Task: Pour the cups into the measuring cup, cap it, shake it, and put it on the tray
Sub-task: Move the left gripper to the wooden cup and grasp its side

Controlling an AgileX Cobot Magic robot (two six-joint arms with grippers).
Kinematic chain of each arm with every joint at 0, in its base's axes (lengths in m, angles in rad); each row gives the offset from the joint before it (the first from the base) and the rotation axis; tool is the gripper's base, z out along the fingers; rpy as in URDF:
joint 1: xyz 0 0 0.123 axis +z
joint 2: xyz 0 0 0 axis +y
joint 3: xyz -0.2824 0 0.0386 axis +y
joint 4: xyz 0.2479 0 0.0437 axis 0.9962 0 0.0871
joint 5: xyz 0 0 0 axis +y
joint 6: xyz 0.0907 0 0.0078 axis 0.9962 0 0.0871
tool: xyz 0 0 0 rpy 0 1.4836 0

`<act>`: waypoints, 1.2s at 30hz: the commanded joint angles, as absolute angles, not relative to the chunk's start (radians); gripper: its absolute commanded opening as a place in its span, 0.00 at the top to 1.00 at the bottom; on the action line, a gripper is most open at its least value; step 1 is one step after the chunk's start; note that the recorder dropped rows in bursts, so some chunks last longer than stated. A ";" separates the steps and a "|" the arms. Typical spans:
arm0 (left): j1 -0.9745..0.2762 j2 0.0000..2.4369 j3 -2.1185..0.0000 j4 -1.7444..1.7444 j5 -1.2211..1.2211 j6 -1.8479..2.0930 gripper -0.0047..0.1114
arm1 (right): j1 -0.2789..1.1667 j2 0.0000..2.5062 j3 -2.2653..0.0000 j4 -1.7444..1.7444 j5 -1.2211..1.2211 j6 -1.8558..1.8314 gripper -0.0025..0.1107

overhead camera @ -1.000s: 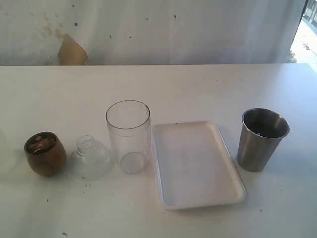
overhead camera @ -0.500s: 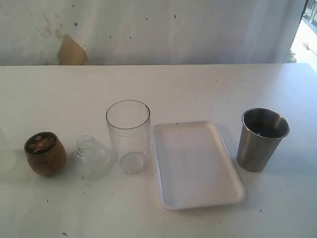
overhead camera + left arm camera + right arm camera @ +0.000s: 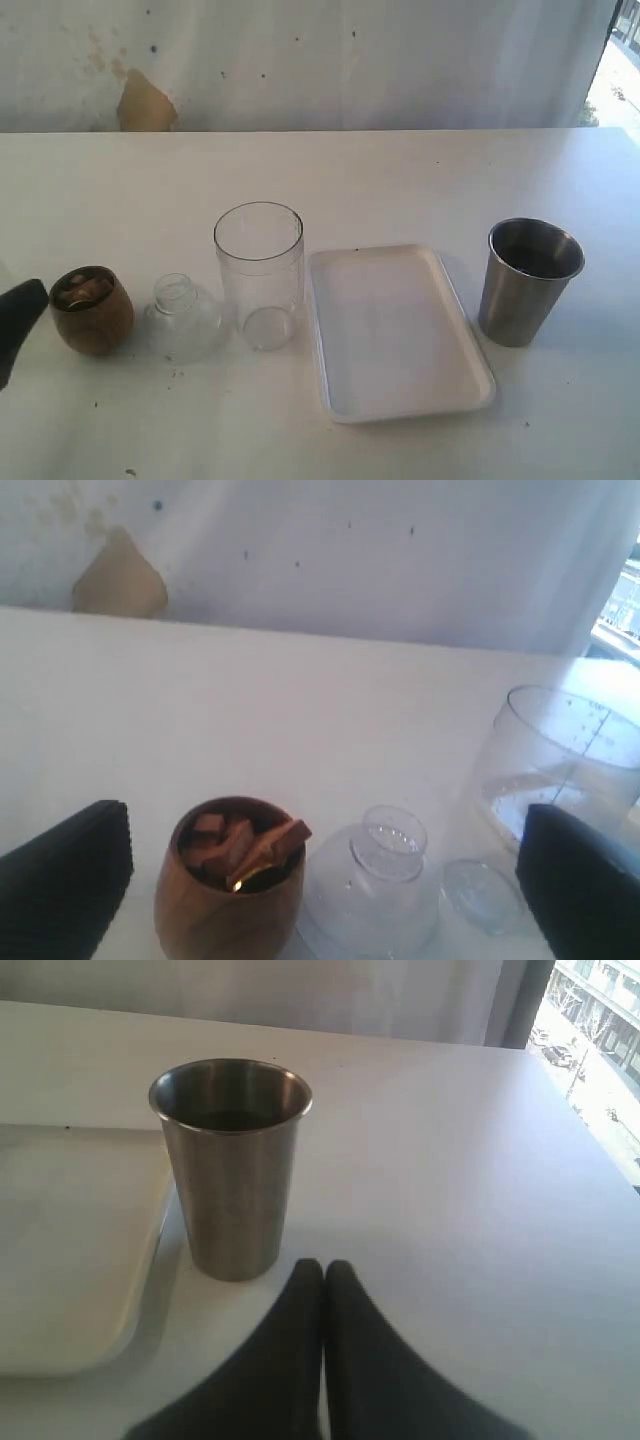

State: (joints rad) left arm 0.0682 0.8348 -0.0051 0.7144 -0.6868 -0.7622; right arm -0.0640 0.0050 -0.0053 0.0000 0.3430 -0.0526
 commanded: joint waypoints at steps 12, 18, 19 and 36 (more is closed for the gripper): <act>0.069 1.338 -0.065 0.735 -0.872 -0.665 0.06 | -0.070 0.000 0.000 -0.007 0.335 -0.048 0.98; 0.067 1.468 -0.112 0.771 -0.916 -0.645 0.06 | -0.070 0.000 0.000 -0.007 0.335 -0.048 0.98; 0.067 1.492 -0.123 0.766 -0.907 -0.645 0.06 | -0.070 0.000 0.000 -0.007 0.335 -0.048 0.98; 0.067 1.710 -0.246 0.793 -0.866 -0.413 0.06 | -0.070 0.000 0.000 -0.007 0.335 -0.048 0.98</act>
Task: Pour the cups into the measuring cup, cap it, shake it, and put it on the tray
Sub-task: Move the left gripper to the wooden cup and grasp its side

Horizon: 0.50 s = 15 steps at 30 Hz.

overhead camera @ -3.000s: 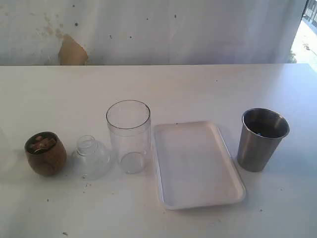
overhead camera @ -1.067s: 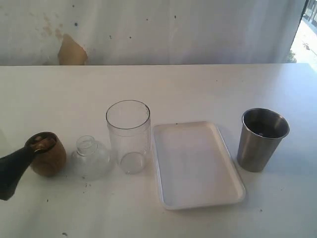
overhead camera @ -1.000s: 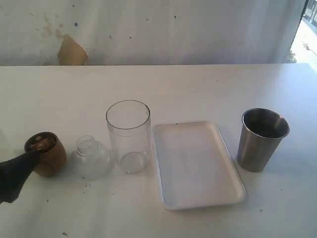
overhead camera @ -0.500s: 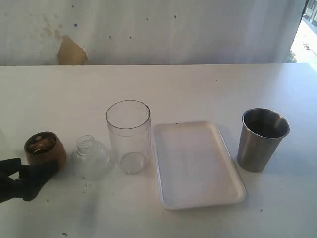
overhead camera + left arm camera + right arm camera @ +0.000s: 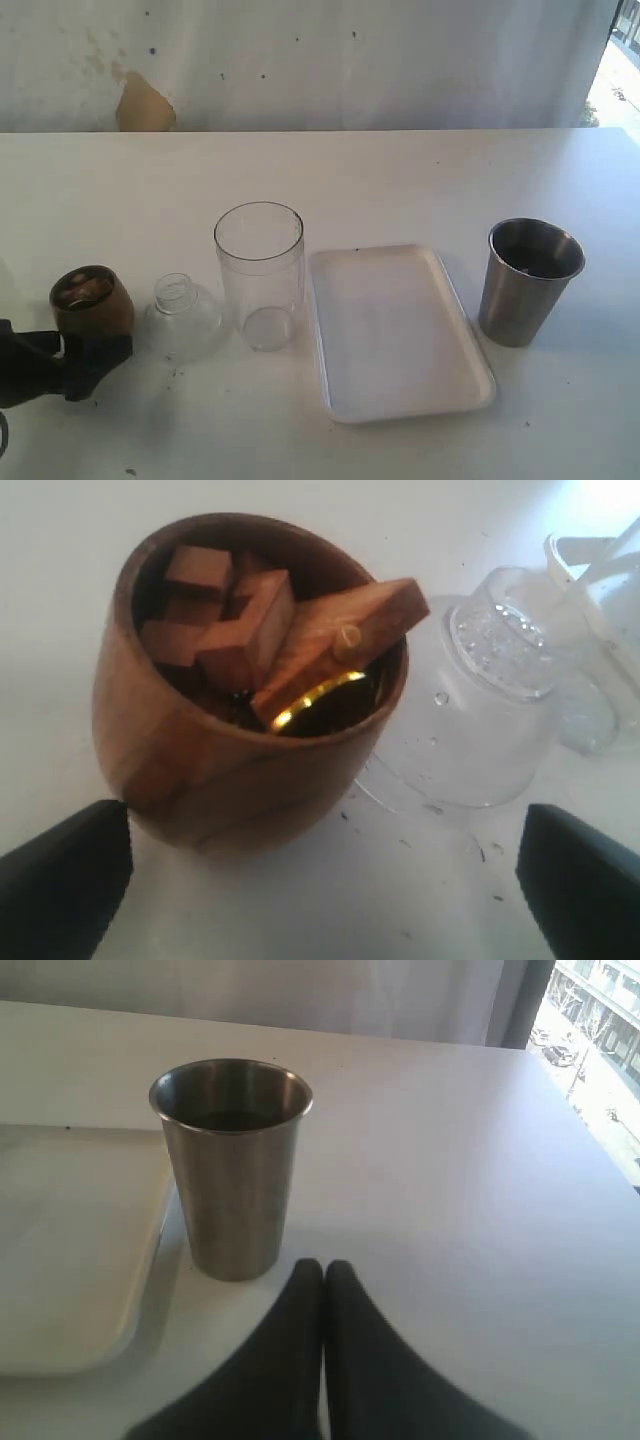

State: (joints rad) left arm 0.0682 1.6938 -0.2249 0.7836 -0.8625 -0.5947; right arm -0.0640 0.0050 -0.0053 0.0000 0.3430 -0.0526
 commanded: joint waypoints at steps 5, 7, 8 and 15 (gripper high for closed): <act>0.067 1.722 -0.266 0.789 -0.930 -0.373 0.06 | -0.070 0.000 0.000 -0.007 0.335 -0.048 0.98; 0.067 1.722 -0.277 0.788 -0.934 -0.370 0.06 | -0.070 0.000 0.000 -0.007 0.335 -0.048 0.98; 0.067 1.722 -0.281 0.788 -0.934 -0.359 0.06 | -0.070 0.000 0.000 -0.007 0.335 -0.048 0.98; 0.067 1.736 -0.316 0.780 -0.896 -0.335 0.06 | -0.070 0.000 0.000 -0.007 0.335 -0.048 0.98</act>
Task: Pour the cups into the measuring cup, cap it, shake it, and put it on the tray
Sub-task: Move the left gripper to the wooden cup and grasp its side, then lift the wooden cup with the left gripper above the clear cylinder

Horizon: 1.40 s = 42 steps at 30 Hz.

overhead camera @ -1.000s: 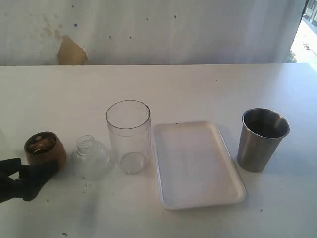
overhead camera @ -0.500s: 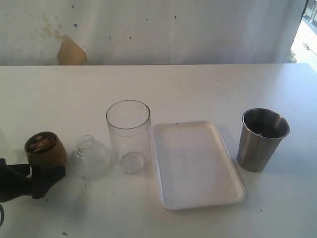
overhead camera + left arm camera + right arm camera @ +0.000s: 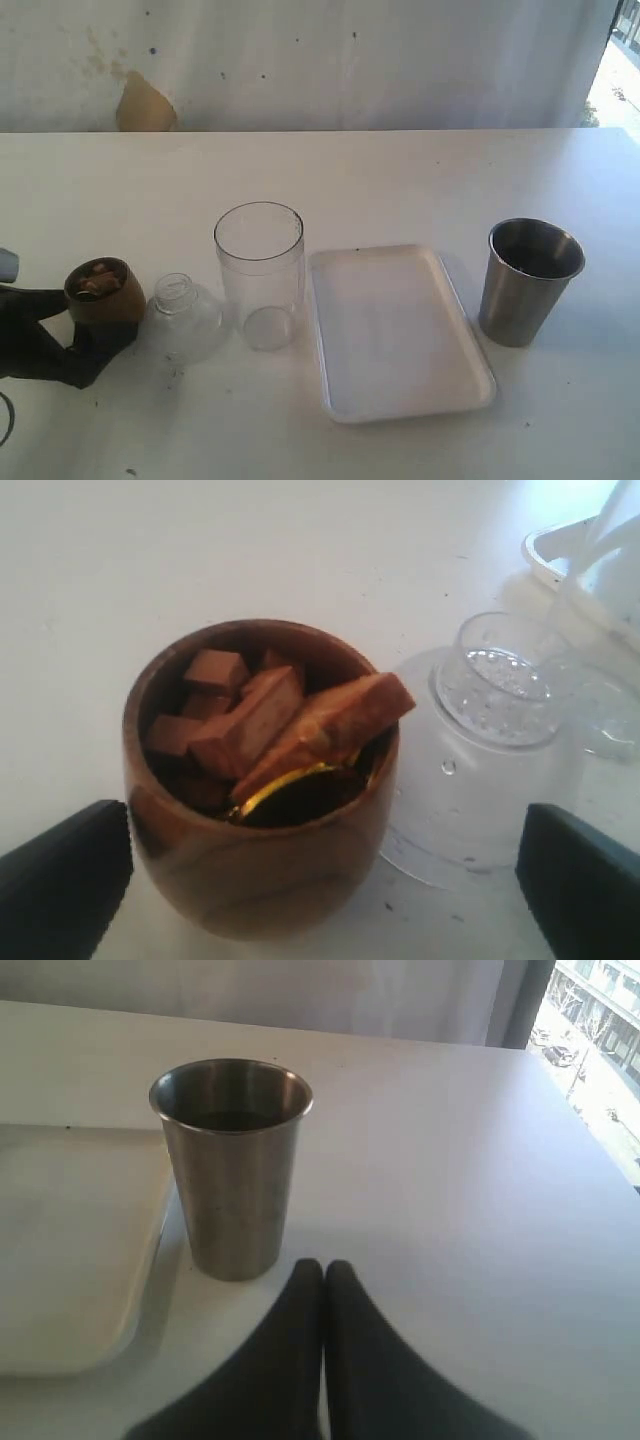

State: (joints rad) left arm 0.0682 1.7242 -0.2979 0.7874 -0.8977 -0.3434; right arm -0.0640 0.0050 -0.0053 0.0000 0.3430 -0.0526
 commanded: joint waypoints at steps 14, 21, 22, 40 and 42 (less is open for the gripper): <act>0.067 1.898 -0.390 0.764 -1.005 -0.291 0.06 | -0.070 0.000 0.000 -0.007 0.335 -0.048 0.98; 0.067 1.975 -0.444 0.767 -1.027 -0.291 0.06 | -0.070 0.000 0.000 -0.007 0.335 -0.048 0.98; 0.067 1.981 -0.450 0.767 -1.030 -0.290 0.06 | -0.070 0.000 0.000 -0.007 0.335 -0.048 0.98; 0.067 1.983 -0.502 0.823 -0.979 -0.347 0.06 | -0.070 0.000 0.000 -0.007 0.335 -0.048 0.98; 0.067 1.983 -0.502 0.823 -0.987 -0.339 0.06 | -0.070 0.000 0.000 -0.007 0.335 -0.048 0.98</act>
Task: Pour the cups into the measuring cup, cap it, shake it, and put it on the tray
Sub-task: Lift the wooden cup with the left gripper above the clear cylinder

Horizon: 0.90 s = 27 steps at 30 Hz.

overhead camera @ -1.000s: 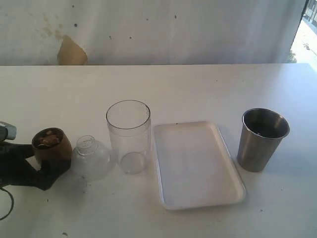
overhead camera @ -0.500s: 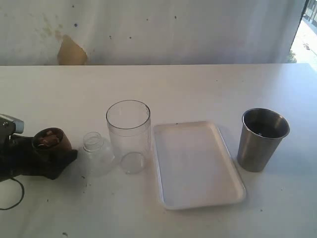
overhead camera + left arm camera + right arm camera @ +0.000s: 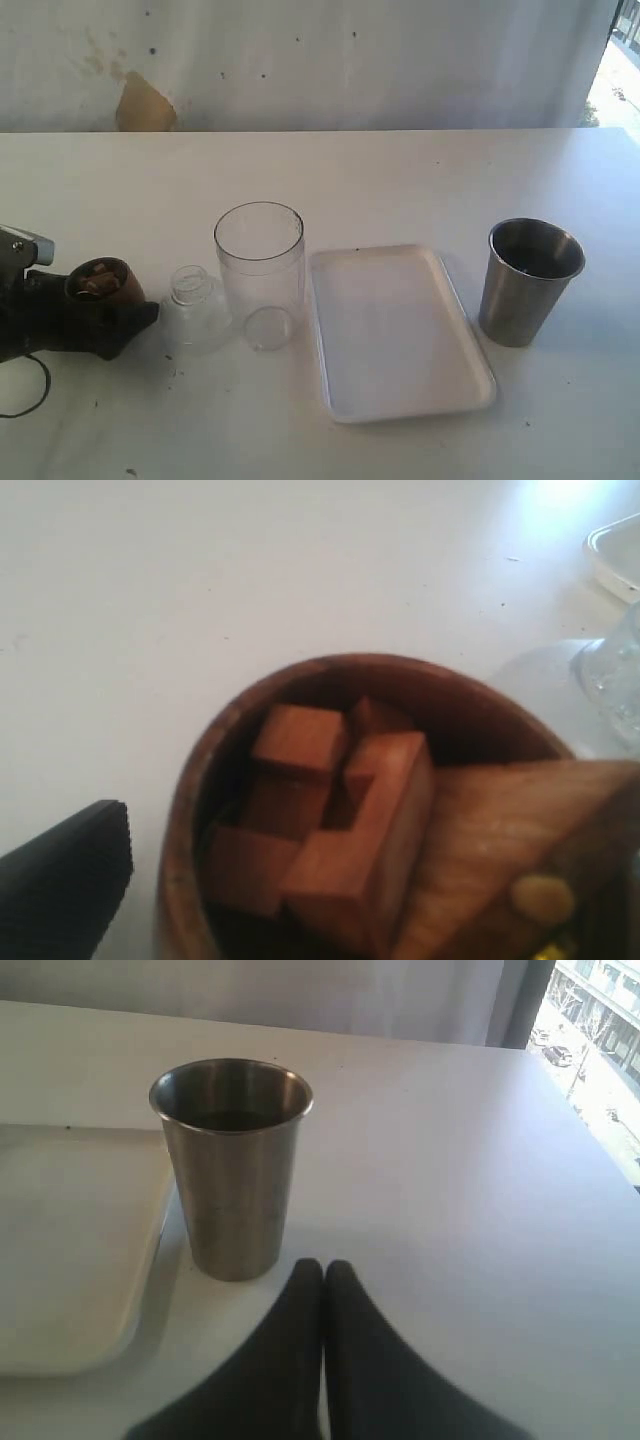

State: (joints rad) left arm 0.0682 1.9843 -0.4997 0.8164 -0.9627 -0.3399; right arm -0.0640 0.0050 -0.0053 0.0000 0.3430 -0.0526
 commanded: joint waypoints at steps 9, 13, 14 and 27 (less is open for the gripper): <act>0.067 1.985 -0.502 0.823 -0.983 -0.355 0.06 | -0.070 0.000 0.000 -0.007 0.335 -0.048 0.98; 0.067 1.989 -0.502 0.823 -0.970 -0.386 0.06 | -0.070 0.000 0.000 -0.007 0.335 -0.048 0.98; 0.067 1.993 -0.502 0.823 -0.977 -0.386 0.06 | -0.070 0.000 0.000 -0.007 0.335 -0.048 0.98; 0.067 2.054 -0.502 0.820 -1.048 -0.366 0.06 | -0.070 0.000 0.000 -0.007 0.335 -0.048 0.98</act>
State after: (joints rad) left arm 0.0682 2.0458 -0.5019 0.8164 -1.0465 -0.3792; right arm -0.0640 0.0050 -0.0053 0.0000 0.3430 -0.0526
